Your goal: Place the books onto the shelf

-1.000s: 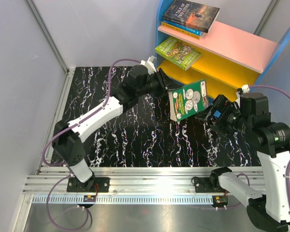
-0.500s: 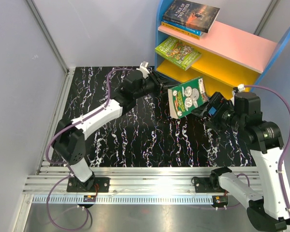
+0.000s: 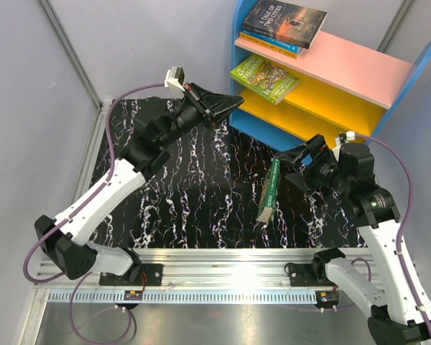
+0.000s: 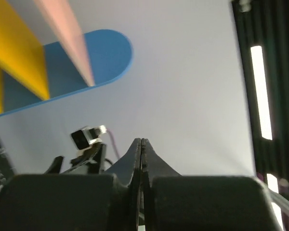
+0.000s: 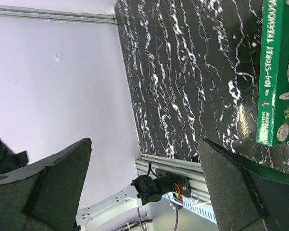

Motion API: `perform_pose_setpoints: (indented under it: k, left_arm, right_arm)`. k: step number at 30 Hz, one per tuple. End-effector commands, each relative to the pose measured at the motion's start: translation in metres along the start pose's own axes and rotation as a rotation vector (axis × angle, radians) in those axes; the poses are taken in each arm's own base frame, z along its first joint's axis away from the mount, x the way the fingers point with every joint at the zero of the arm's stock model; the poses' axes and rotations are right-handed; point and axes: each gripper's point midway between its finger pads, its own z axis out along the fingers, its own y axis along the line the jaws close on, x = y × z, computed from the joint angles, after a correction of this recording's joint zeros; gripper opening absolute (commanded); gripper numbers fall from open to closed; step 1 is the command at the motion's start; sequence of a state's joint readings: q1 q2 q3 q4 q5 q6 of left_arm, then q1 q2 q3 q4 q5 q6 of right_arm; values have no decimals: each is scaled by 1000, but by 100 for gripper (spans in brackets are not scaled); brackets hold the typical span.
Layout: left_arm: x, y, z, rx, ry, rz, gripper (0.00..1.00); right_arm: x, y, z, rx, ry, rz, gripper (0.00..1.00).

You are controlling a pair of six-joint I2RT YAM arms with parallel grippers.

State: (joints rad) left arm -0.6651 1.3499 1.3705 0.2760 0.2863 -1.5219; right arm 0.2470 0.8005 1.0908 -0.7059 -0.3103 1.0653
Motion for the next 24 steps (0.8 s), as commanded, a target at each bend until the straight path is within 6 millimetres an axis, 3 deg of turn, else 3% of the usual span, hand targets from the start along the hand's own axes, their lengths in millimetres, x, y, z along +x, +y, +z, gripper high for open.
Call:
perform_pose_setpoints:
  k: [1, 2, 3, 5, 7, 8, 12, 14, 15, 16, 17, 18, 19, 21, 22, 23, 24]
  left_arm:
    - [5, 53, -10, -266, 83, 211, 6]
    - [4, 78, -14, -335, 114, 309, 17]
    - [7, 105, -22, -415, 150, 328, 55]
    - [8, 156, -35, -536, 203, 338, 73]
    - [11, 190, -40, -609, 244, 317, 81]
    - [11, 201, -43, -634, 248, 312, 82]
    - [13, 215, -41, -630, 241, 291, 86]
    - [15, 233, -40, -664, 273, 290, 87]
    - [14, 226, -34, -678, 293, 298, 87]
    - [15, 246, -31, -737, 321, 294, 87]
    - [15, 246, -26, -751, 347, 343, 87]
    - [20, 229, -17, -760, 374, 375, 87]
    - [19, 230, -10, -782, 380, 408, 86]
    - [35, 261, -12, -893, 479, 436, 85]
    - [32, 242, 6, -858, 460, 481, 85]
    - [36, 264, 9, -901, 494, 491, 85]
    - [47, 264, 8, -921, 521, 500, 85]
  right_arm:
    - [5, 1, 1, 10, 34, 21, 100]
    - [7, -14, 6, 76, 50, 14, 100]
    - [16, -34, 8, 158, 94, 31, 100]
    - [27, -66, 17, 276, 157, 47, 100]
    - [36, -90, 19, 360, 197, 59, 100]
    - [35, -98, 19, 391, 188, 32, 100]
    - [24, -118, 14, 506, 162, -53, 100]
    - [14, -119, 14, 546, 142, -98, 100]
    - [13, -122, 12, 572, 144, -103, 100]
    - [7, -120, 11, 584, 122, -113, 100]
    - [4, -118, 9, 592, 112, -118, 100]
    - [4, -119, 4, 613, 113, -117, 100]
    - [1, -113, 0, 602, 95, -123, 100]
    - [-1, -112, -12, 622, 75, -133, 100]
    - [-5, -105, -21, 612, 45, -142, 100]
    - [-12, -105, -30, 633, 0, -156, 100]
    - [-11, -109, -43, 669, -6, -160, 100]
